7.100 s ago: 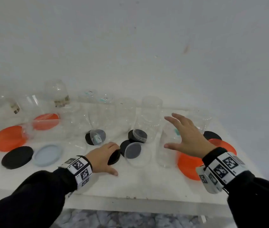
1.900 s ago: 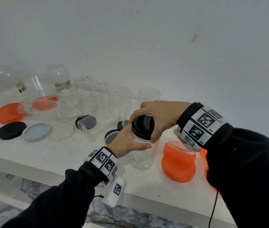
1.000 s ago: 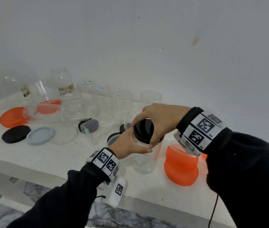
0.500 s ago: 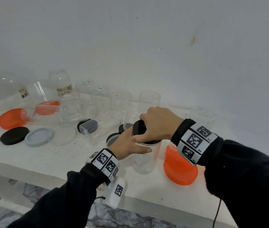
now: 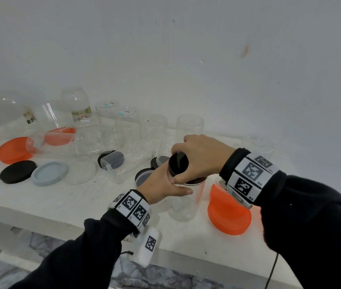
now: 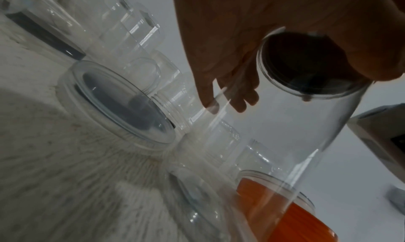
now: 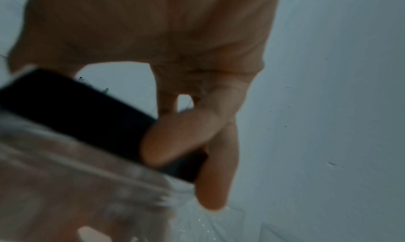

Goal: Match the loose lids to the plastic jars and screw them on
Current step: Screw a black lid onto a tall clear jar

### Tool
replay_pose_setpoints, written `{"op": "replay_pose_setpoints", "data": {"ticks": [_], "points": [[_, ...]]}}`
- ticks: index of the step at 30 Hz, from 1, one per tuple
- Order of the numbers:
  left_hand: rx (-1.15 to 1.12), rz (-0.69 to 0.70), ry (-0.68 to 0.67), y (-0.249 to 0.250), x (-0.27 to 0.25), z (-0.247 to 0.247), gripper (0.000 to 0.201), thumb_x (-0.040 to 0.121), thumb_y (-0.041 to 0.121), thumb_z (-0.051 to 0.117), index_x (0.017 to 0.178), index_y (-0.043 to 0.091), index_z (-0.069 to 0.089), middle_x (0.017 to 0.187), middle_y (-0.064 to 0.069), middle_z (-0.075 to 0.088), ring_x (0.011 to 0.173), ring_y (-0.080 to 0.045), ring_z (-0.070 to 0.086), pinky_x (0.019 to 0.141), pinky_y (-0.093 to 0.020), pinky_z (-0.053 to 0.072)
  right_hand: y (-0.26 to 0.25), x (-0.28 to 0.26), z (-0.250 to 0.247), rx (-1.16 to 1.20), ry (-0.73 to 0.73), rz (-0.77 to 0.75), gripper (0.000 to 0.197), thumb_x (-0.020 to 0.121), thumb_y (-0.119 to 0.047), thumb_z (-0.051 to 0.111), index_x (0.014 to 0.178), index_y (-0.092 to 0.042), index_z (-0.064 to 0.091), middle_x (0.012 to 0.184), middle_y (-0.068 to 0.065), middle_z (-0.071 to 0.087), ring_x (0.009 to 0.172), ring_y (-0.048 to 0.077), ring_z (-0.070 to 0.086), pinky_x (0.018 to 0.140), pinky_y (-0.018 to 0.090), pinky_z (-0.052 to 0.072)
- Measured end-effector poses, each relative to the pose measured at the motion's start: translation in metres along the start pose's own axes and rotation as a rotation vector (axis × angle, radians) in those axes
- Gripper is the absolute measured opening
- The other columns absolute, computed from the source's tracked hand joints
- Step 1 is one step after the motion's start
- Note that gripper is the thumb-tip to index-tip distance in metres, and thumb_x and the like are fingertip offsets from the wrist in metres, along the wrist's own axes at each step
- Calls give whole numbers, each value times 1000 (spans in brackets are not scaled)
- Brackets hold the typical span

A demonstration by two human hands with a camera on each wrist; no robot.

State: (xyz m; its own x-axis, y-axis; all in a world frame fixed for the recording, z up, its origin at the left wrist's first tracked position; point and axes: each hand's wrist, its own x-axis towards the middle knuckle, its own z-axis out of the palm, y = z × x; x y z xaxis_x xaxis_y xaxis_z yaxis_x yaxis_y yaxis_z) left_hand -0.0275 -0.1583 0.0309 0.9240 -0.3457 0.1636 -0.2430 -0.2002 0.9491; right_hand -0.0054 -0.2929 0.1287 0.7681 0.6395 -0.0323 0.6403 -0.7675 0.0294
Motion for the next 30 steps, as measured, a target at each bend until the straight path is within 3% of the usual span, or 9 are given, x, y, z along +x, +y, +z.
{"op": "replay_pose_setpoints", "data": {"ticks": [3,5,7,9,11,17,24,27,30], "points": [[2,4,21,-1,-2,0,59,68,-1,78,107,32,47,104,13,59,92,17,55,76,-2,40,-7,1,6,-70,73,63,65,72,-69,57,98,-10,62,73,0,49,67,19,51,55,28,42],[3,2,22,-1,-2,-1,58,68,1,79,106,32,48,103,14,60,91,17,55,76,-2,40,-10,0,5,-153,85,83,69,73,-74,51,98,-11,61,69,-2,47,62,17,47,52,27,35],[54,13,7,1,-1,-1,61,66,6,81,110,31,48,103,16,58,93,18,53,76,-1,39,-4,-3,-3,-154,-27,53,70,72,-76,51,117,-22,56,88,0,55,75,18,51,62,29,41],[73,13,0,1,0,-2,66,65,9,83,118,25,47,106,16,59,96,18,53,77,-1,39,5,-5,-13,39,-244,-41,68,74,-59,65,134,-37,41,115,0,46,97,18,50,82,33,46],[39,4,-15,1,0,-2,69,66,8,82,124,19,47,111,13,60,101,13,54,80,-3,40,10,-6,-17,165,-302,-113,72,72,-39,76,134,-41,40,116,-2,38,104,18,47,90,36,47],[23,3,15,2,-2,3,65,60,18,78,113,35,45,111,13,60,104,10,55,83,-6,40,7,-6,-10,127,-125,-105,62,64,-45,78,120,-40,52,90,-9,40,84,10,45,69,25,45],[-4,35,66,0,-8,9,60,59,19,77,108,35,46,106,16,59,96,16,54,78,-3,40,-9,-9,8,-84,76,108,67,74,-71,54,103,-11,59,75,-1,46,73,20,50,59,29,39],[32,51,54,1,-7,7,66,60,20,81,116,27,46,108,16,58,99,14,53,79,-4,40,-5,-10,-3,-54,-100,83,74,73,-74,53,122,-18,50,101,2,51,88,20,53,74,31,46],[44,45,59,-1,-5,7,72,58,27,84,120,23,47,109,13,61,101,8,56,79,-7,42,3,-15,-13,125,-267,-62,71,76,-53,68,137,-35,36,121,-1,40,105,18,48,90,34,46]]}}
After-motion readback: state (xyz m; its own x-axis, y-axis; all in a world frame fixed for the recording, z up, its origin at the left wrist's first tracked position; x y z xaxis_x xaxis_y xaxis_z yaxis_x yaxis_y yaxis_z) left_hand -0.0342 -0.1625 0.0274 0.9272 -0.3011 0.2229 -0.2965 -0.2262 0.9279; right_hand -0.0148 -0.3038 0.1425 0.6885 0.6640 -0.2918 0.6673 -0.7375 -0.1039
